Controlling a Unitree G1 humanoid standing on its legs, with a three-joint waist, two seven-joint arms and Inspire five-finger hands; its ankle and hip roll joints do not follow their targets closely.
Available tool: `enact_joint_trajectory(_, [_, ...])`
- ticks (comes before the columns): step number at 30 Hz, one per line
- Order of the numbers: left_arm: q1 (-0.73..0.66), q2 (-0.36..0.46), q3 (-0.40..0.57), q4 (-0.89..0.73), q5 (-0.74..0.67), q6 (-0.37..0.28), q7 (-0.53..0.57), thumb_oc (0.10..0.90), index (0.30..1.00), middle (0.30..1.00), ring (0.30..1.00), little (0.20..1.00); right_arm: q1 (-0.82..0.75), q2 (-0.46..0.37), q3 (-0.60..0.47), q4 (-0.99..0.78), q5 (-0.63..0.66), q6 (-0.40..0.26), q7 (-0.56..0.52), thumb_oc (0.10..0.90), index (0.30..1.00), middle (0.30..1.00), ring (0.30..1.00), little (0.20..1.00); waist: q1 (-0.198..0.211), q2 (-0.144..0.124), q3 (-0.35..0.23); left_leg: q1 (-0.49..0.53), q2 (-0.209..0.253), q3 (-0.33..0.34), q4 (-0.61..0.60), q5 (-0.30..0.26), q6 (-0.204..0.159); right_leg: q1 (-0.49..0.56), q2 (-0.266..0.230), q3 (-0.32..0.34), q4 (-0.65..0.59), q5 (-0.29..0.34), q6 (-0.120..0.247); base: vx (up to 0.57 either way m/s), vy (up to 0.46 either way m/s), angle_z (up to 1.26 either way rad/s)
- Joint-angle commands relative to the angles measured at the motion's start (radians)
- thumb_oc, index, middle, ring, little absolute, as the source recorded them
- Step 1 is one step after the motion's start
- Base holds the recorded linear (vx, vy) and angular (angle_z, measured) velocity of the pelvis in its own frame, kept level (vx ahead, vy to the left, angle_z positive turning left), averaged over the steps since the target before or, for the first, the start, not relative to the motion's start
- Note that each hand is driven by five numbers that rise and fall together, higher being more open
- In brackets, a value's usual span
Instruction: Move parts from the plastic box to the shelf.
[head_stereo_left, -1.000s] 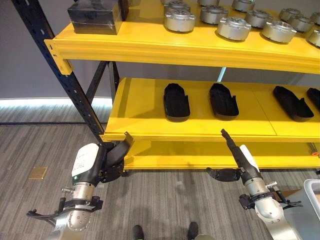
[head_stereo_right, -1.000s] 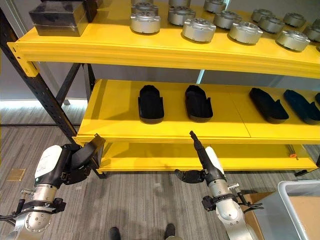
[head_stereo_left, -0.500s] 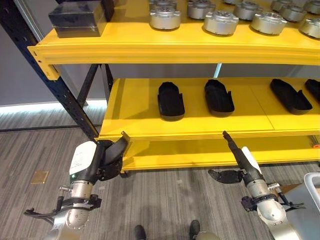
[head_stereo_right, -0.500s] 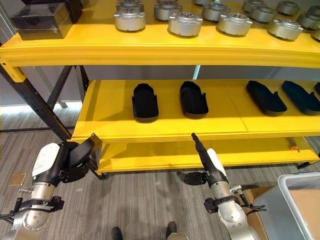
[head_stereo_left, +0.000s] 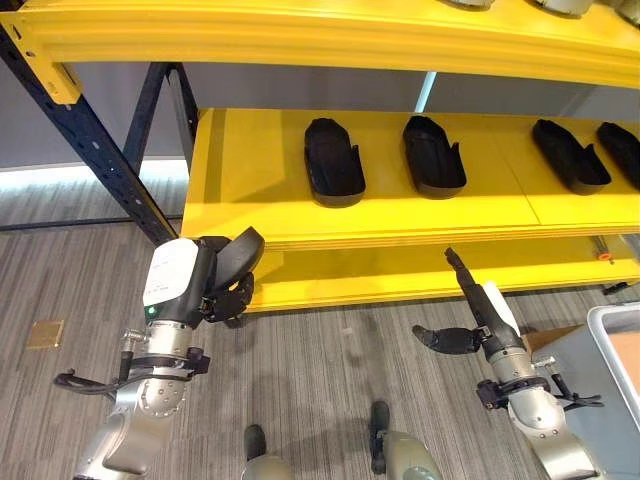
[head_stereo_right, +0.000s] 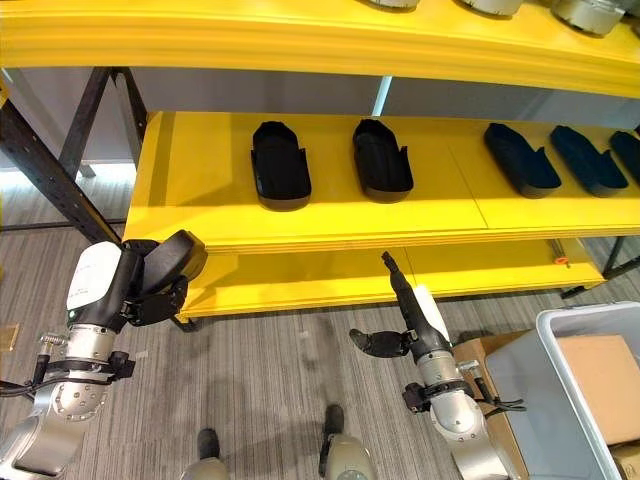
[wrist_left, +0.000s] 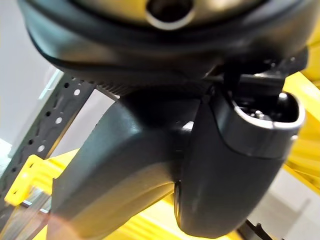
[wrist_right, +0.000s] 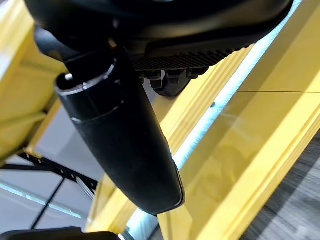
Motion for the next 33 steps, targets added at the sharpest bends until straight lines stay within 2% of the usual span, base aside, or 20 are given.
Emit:
enact_joint_trajectory(1, [-0.245, 0.032, 0.093, -0.195, 0.025, -0.104, 0.173, 0.400, 0.300, 0.300, 0.300, 0.300, -0.053, -0.072, -0.056, -0.094, 0.006, -0.081, -0.039, 0.900, 1.000, 1.000, 1.000, 1.000, -0.033, 0.056, -0.100, -0.056, 0.053, -0.025, 0.088, -0.029, 0.018, 0.053, -0.021, -0.020, 0.120, -0.172, 0.037, 0.05, 0.097, -0.05])
enact_joint_trajectory(2, [-0.264, 0.048, 0.091, -0.196, 0.028, -0.101, 0.175, 0.400, 0.300, 0.300, 0.300, 0.300, -0.040, -0.071, -0.063, -0.093, 0.008, -0.078, -0.035, 0.900, 1.000, 1.000, 1.000, 1.000, -0.039, 0.052, -0.100, -0.062, 0.047, -0.023, 0.110, -0.048, 0.019, 0.059, -0.030, -0.019, 0.114, -0.170, 0.041, 0.06, 0.114, 0.02])
enact_joint_trajectory(7, [-0.311, 0.081, 0.083, -0.200, 0.040, -0.094, 0.182, 0.400, 0.300, 0.300, 0.300, 0.300, -0.031, -0.074, -0.066, -0.089, 0.002, -0.075, -0.034, 0.900, 1.000, 1.000, 1.000, 1.000, -0.046, 0.044, -0.094, -0.085, 0.045, -0.028, 0.152, -0.069, 0.019, 0.052, -0.038, -0.022, 0.125, -0.170, 0.043, 0.02, 0.049, 0.01])
enact_joint_trajectory(17, [-0.353, 0.139, 0.130, -0.245, 0.064, -0.083, 0.223, 0.400, 0.300, 0.300, 0.300, 0.300, -0.032, -0.078, -0.060, -0.088, 0.004, -0.079, -0.029, 0.900, 1.000, 1.000, 1.000, 1.000, -0.041, 0.032, -0.100, -0.102, 0.049, -0.038, 0.143, -0.065, 0.013, 0.041, -0.031, -0.032, 0.116, -0.165, 0.047, 0.00, 0.009, 0.03])
enact_joint_trajectory(22, [-0.405, 0.225, 0.155, -0.301, 0.089, -0.090, 0.244, 0.400, 0.300, 0.300, 0.300, 0.300, -0.033, -0.095, -0.049, -0.092, -0.007, -0.084, -0.023, 0.900, 1.000, 1.000, 1.000, 1.000, -0.035, 0.035, -0.108, -0.090, 0.046, -0.041, 0.129, -0.061, 0.010, 0.049, -0.029, -0.037, 0.112, -0.164, 0.052, 0.01, 0.005, 0.01])
enact_joint_trajectory(33, [-0.473, 0.332, 0.177, -0.431, 0.048, -0.133, 0.255, 0.400, 0.300, 0.300, 0.300, 0.300, -0.023, -0.112, -0.030, -0.102, -0.009, -0.089, -0.012, 0.900, 1.000, 1.000, 1.000, 1.000, -0.033, 0.049, -0.125, -0.052, 0.037, -0.046, 0.101, -0.056, 0.006, 0.084, -0.032, -0.046, 0.094, -0.162, 0.057, 0.01, 0.005, 0.05])
